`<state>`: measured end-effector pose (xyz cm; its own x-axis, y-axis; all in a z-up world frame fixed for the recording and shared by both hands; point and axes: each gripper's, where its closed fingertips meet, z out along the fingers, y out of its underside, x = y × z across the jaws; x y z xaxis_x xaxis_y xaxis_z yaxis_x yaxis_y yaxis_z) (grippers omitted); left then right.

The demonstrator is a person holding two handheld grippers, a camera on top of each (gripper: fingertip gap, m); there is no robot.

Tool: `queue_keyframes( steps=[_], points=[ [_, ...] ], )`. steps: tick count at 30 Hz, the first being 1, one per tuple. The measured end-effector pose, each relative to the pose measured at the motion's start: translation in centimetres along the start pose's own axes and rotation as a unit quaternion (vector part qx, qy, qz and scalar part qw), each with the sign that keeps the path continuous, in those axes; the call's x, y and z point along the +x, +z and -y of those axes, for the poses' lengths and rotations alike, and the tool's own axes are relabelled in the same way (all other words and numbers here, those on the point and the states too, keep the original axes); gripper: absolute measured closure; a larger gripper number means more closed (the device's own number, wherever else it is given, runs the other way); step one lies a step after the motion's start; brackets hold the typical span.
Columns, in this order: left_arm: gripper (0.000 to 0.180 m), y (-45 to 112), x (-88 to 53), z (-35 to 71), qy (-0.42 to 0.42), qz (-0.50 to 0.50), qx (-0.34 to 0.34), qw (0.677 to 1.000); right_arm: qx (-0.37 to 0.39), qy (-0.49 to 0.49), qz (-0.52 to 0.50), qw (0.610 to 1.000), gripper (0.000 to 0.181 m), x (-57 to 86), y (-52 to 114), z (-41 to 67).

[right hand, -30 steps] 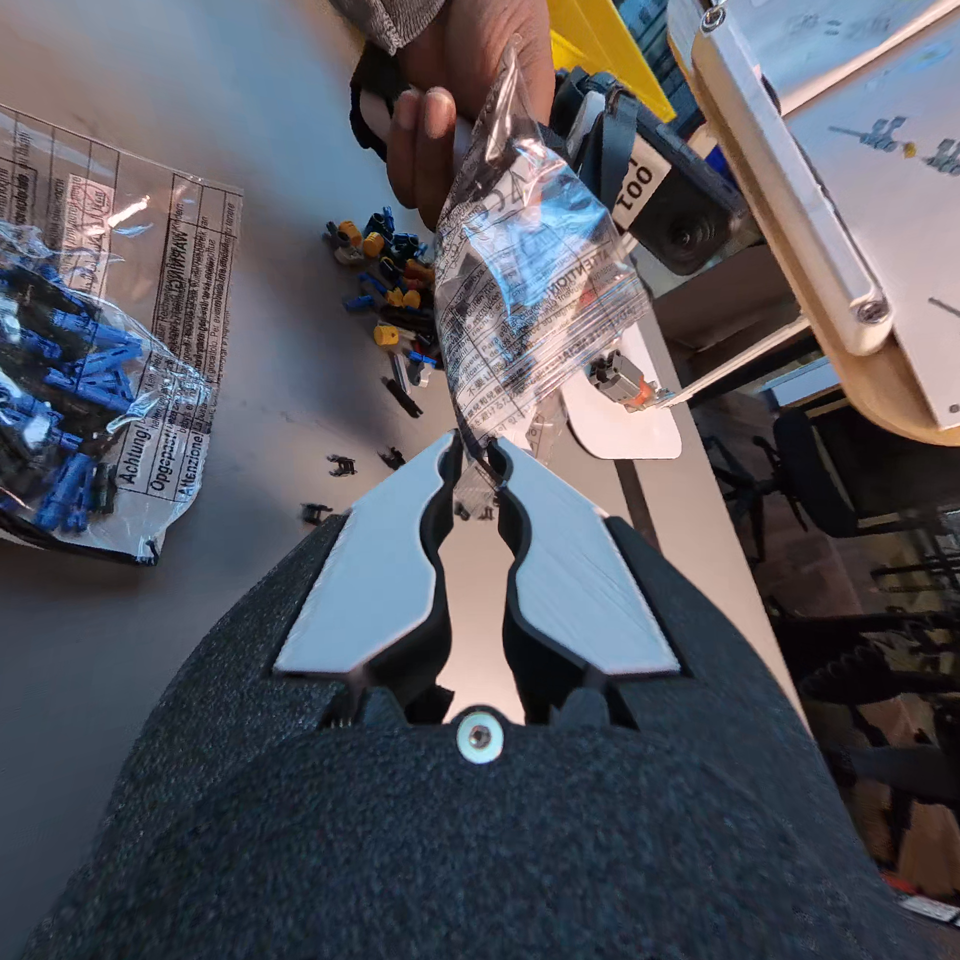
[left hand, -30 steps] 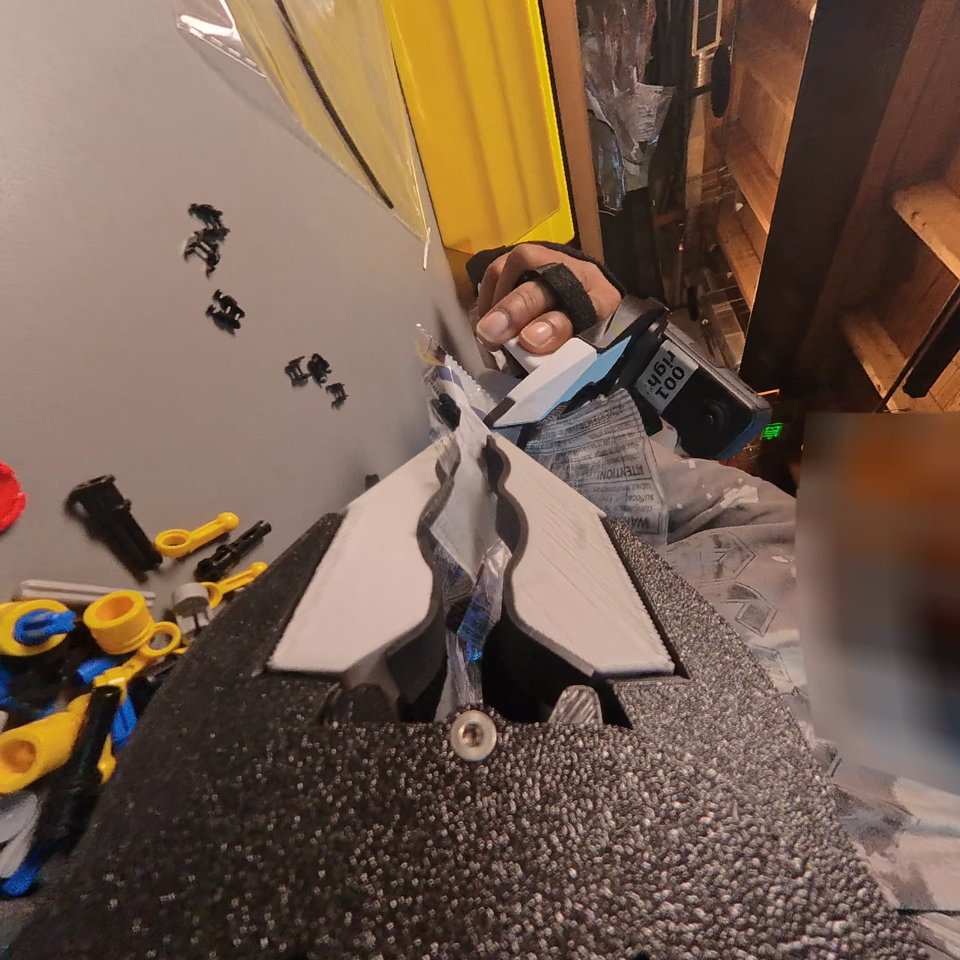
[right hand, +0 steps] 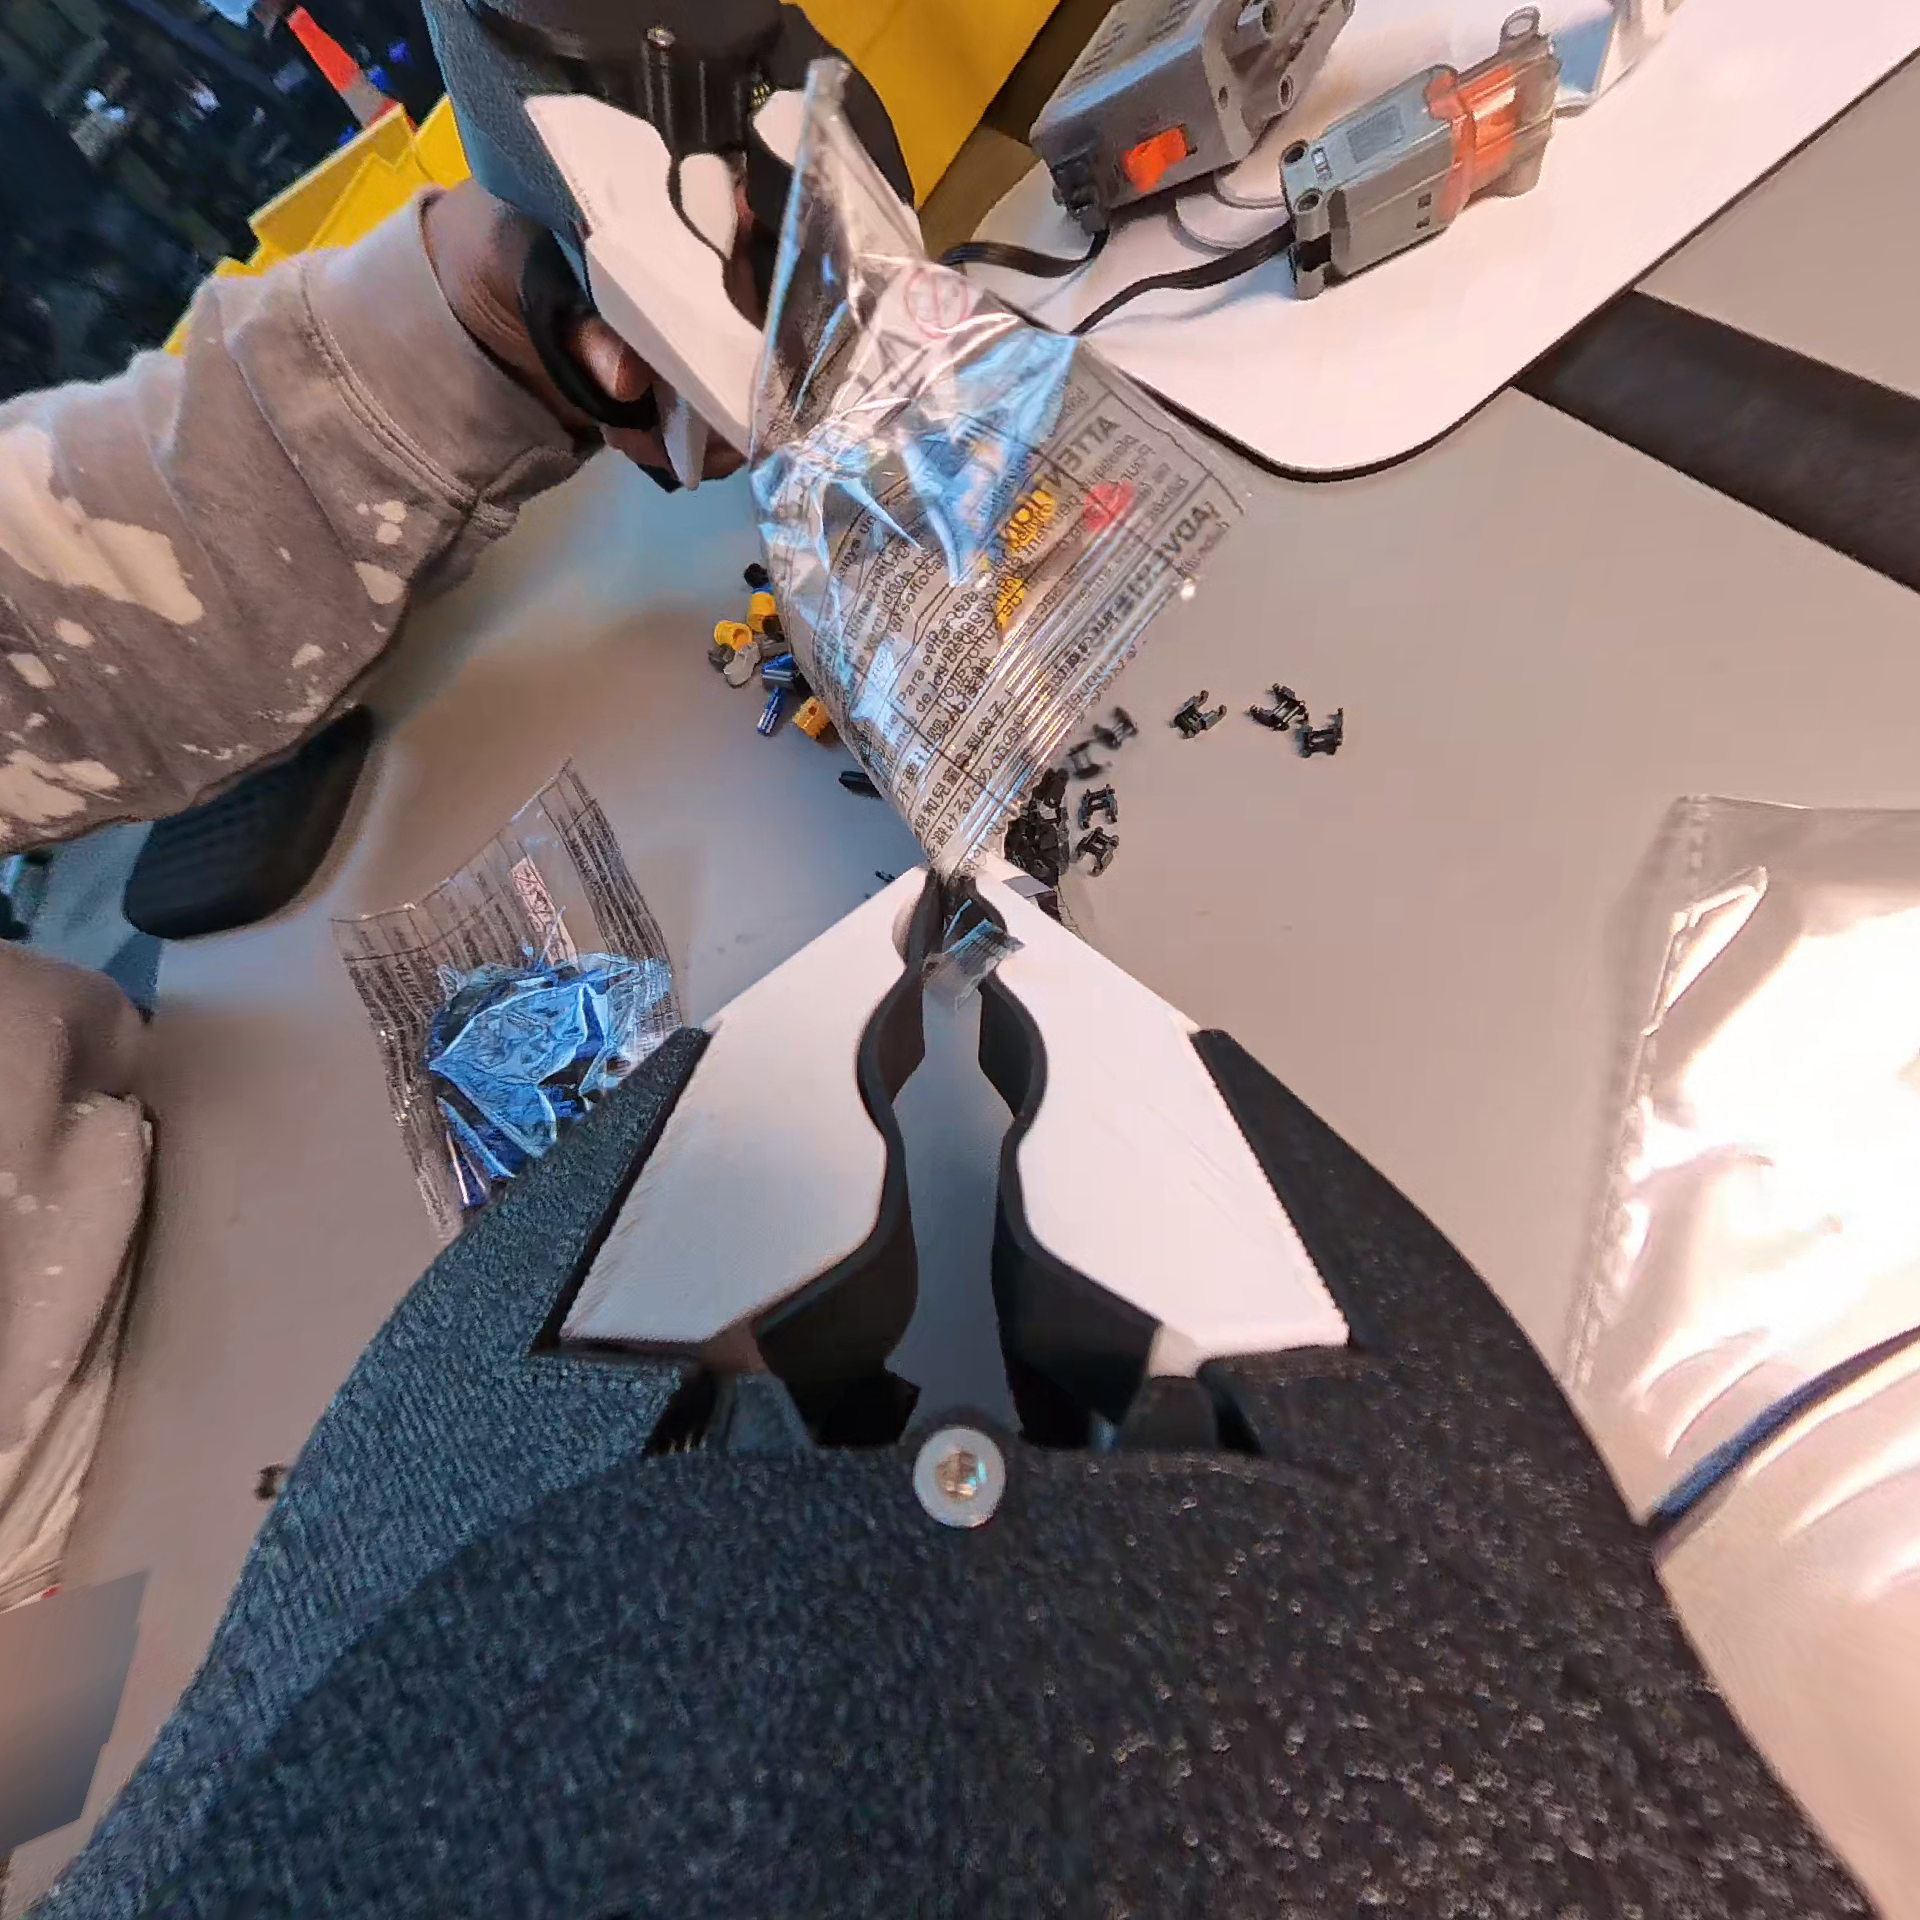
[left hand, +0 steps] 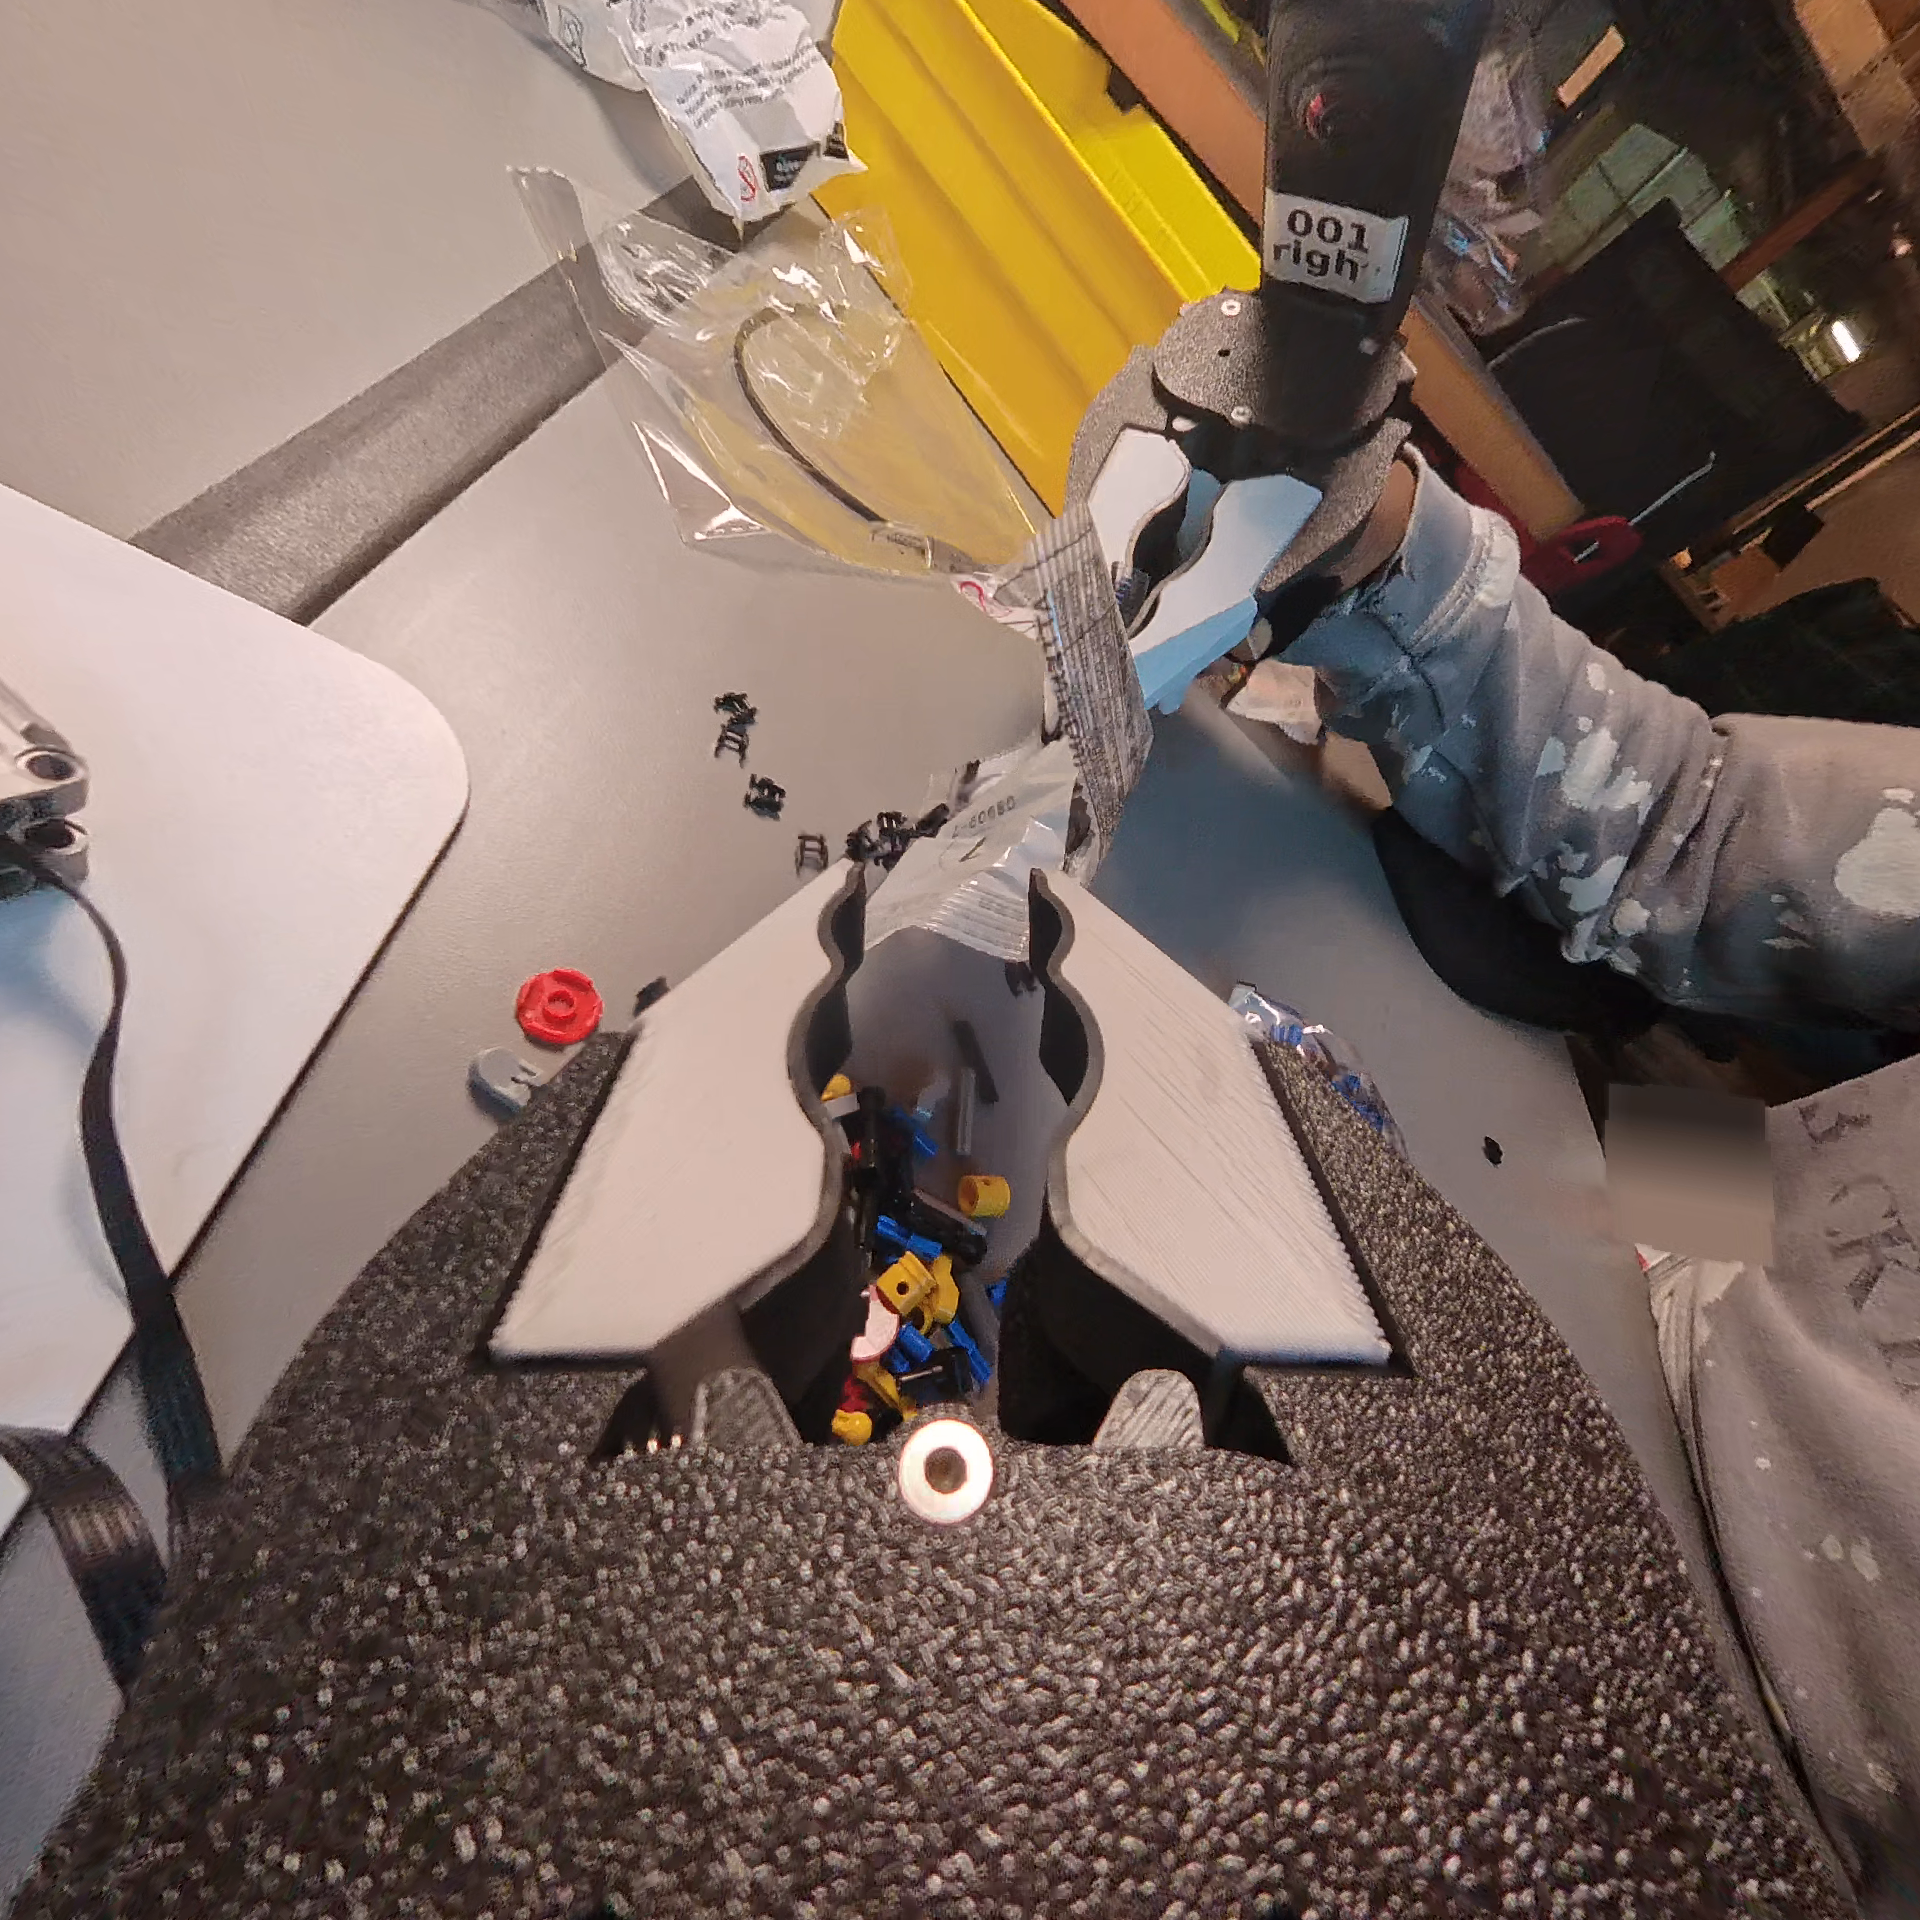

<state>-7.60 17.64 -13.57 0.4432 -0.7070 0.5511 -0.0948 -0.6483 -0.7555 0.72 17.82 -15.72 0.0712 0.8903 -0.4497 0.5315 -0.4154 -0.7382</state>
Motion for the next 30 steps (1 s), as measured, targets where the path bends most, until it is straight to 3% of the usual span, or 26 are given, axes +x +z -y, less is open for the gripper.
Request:
queue_keyframes(
  steps=[4,13,22,26,30],
  points=[
    [0.153,-0.5,-1.2,1.0,-0.037,0.015,0.045,0.998,-0.004,0.039,0.027,0.999,0.180,-0.1,-0.1,0.0],
    [0.148,-0.7,-0.6,1.8,-0.012,-0.001,0.075,0.997,0.001,0.047,0.051,0.998,0.180,-0.2,-0.3,0.6],
    [0.143,0.9,-1.7,1.1,0.043,0.039,0.033,0.998,0.018,-0.049,0.068,0.996,0.181,-1.3,-0.3,2.3],
    [0.158,1.5,-0.6,1.8,0.101,0.027,0.041,0.994,0.020,-0.062,0.071,0.995,0.181,-1.5,-0.7,3.0],
    [0.176,1.4,-1.2,1.7,0.098,0.046,0.030,0.994,0.026,-0.038,0.029,0.999,0.181,0.4,-1.2,3.4]
  ],
)
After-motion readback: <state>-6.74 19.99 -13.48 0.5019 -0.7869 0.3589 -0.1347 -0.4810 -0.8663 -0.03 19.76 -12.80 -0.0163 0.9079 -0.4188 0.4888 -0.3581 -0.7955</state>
